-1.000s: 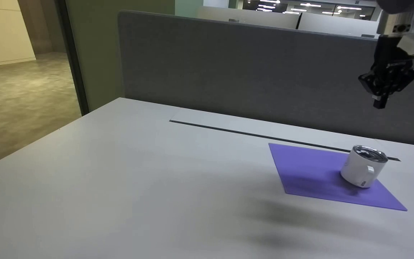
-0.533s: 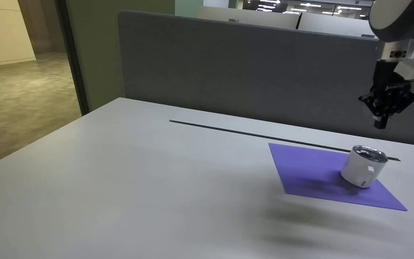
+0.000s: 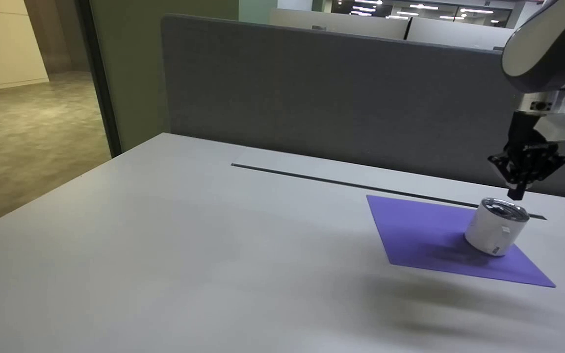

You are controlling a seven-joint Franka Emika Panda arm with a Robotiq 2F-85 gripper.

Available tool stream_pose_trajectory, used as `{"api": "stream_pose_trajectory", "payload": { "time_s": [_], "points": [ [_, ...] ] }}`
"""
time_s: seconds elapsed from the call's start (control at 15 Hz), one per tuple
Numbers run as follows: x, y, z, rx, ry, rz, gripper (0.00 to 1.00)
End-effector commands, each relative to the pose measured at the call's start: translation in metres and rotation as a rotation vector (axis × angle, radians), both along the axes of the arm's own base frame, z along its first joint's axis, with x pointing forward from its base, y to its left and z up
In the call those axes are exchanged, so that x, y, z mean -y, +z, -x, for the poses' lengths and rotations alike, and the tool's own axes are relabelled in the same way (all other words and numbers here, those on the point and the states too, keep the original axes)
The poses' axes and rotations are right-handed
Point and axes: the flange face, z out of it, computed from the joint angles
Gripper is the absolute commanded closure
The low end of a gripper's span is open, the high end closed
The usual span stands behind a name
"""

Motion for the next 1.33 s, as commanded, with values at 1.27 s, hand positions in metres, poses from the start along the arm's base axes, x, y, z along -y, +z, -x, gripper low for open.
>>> {"api": "stream_pose_trajectory", "payload": {
  "time_s": [1.27],
  "points": [
    [0.007,-0.039,-0.002,0.040,-0.003,-0.025,1.00]
  ]
}}
